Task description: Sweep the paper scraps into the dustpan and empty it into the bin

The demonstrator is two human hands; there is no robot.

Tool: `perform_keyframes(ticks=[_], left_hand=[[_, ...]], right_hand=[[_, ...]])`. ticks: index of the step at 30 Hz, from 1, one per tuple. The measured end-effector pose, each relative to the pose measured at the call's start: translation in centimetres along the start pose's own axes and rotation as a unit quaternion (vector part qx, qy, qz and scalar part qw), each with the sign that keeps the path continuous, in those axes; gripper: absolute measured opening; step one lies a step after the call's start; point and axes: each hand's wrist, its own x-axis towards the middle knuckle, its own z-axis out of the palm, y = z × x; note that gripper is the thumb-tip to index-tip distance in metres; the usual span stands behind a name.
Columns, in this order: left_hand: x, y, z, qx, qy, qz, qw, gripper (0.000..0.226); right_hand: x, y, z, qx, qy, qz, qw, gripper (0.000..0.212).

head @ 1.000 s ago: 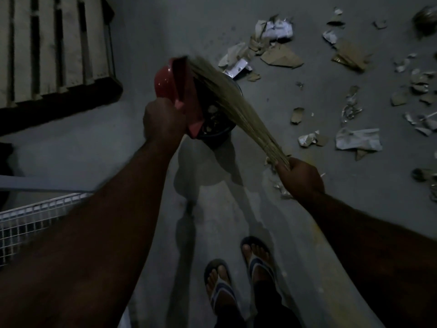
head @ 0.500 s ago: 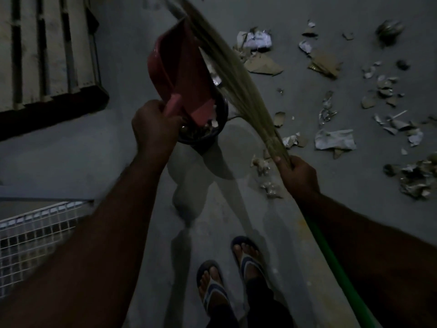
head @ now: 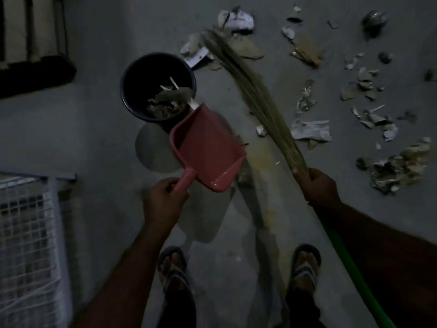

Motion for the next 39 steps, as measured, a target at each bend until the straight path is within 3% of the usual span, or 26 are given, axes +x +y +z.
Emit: perform_keyframes(ticks=[6,12,16,19,23,34,39], left_hand=[[-4.8,-7.9,8.6,-0.044,0.005,-0.097,0.994,0.021],[-10.6,-15.6,16.5,-0.077,0.003,-0.245,0.966,0.036],[-12.3,-17.0,20.0,-0.089,-0.010,-0.293,0.952,0.022],[-10.8,-17.3,21.6,-0.086,-0.015,-0.304,0.949,0.014],[-7.2,-18.1,22.8,-0.065,0.027,-0.289,0.955,0.027],[1.0,-16.6,22.4,0.058,0.047,-0.187,0.980,0.038],[2.4,-15.9,21.7,0.056,0.027,-0.205,0.977,0.028]], right_hand=[[6.8,7.3,-1.2,-0.103,-0.054,-0.065,0.991,0.058],[14.6,8.4,-2.8,-0.186,-0.059,-0.147,0.970,0.052],[17.1,7.8,-2.8,-0.225,-0.088,-0.169,0.956,0.048],[18.1,9.3,-2.0,-0.282,-0.134,-0.142,0.939,0.053],[18.6,11.0,-1.1,-0.329,-0.169,-0.134,0.919,0.054],[15.3,17.2,0.9,-0.330,-0.201,-0.182,0.904,0.044],[11.2,21.3,1.2,-0.303,-0.187,-0.204,0.912,0.045]])
